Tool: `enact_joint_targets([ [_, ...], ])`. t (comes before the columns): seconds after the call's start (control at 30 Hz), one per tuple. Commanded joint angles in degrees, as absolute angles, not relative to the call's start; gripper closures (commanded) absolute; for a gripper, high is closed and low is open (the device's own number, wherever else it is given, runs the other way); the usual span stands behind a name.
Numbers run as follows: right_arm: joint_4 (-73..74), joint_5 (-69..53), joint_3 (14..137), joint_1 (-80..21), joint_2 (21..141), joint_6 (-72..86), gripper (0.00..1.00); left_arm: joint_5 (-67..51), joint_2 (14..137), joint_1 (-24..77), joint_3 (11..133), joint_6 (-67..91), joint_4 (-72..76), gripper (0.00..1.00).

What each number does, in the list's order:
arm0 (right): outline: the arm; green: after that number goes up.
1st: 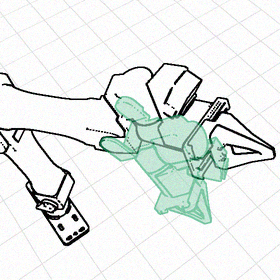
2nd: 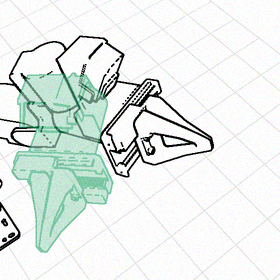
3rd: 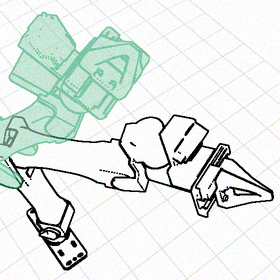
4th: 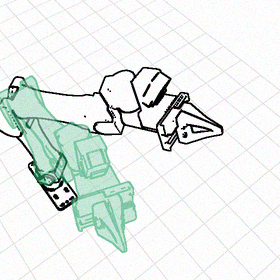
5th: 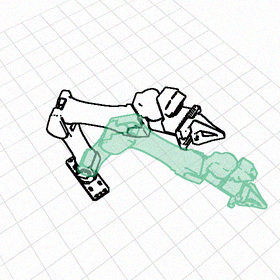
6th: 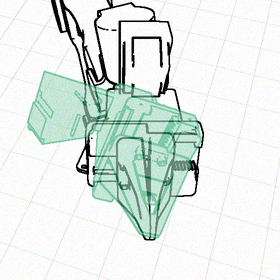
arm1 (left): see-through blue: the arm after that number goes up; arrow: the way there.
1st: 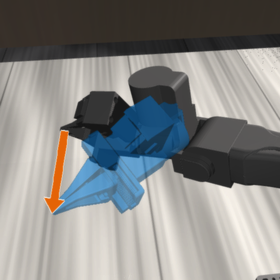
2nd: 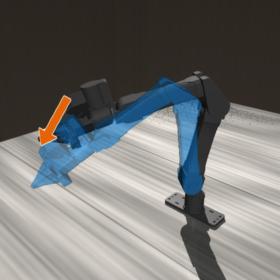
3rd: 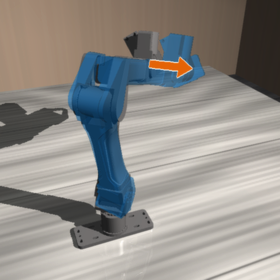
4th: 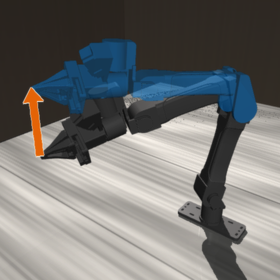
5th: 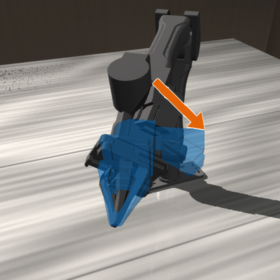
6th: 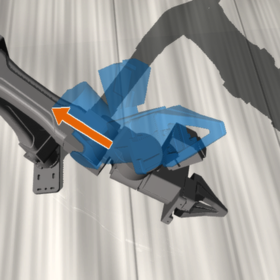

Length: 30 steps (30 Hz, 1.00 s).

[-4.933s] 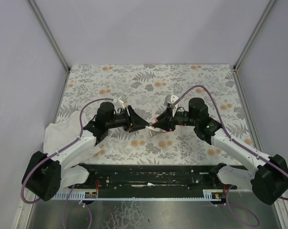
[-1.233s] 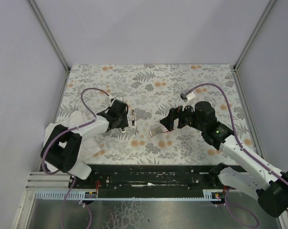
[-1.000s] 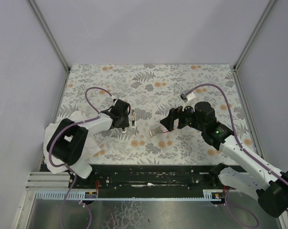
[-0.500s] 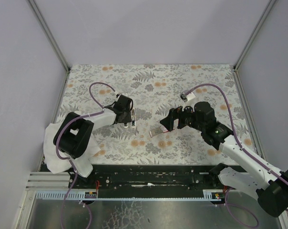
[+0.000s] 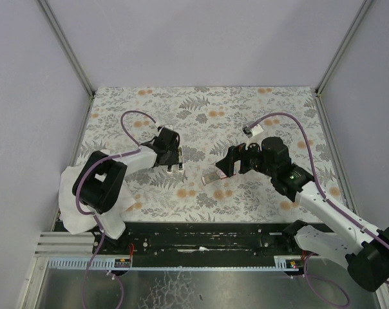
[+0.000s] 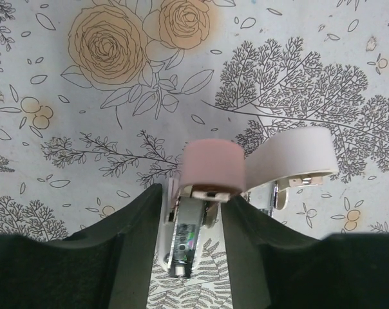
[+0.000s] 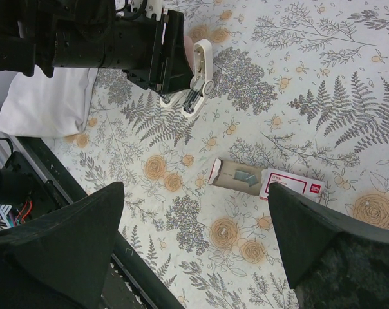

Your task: Load the staples into the stapler

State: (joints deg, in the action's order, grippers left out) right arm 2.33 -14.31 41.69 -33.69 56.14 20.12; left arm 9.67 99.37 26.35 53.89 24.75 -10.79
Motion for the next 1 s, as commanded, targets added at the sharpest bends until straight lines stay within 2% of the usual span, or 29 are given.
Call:
enact_joint_targets([
  [0.0,0.7,-13.2,42.2,-33.5,56.2,20.8,0.01,9.8,99.9,25.9,53.0,24.6,-11.2,0.56],
  [0.37,0.7,-12.1,42.1,-33.5,55.1,20.4,0.01,10.5,94.1,25.7,52.6,24.1,-14.0,0.45],
  [0.53,1.8,-10.4,43.1,-33.5,54.5,20.5,0.01,8.6,87.3,25.6,51.8,23.3,-17.7,0.35],
  [0.67,3.2,-9.3,43.5,-33.5,56.1,19.5,0.01,5.5,80.1,25.5,52.9,23.2,-22.2,0.22],
  [0.7,3.5,-9.8,43.6,-33.5,57.0,19.7,0.03,4.4,78.3,25.3,53.5,22.8,-23.0,0.19],
  [0.8,5.6,-11.6,44.4,-34.6,61.0,20.2,0.17,2.7,73.6,24.9,57.0,20.8,-25.3,0.12],
  [0.97,9.5,-3.8,45.2,-39.0,67.1,24.3,0.28,6.4,66.9,24.4,62.7,17.6,-23.9,0.08],
])
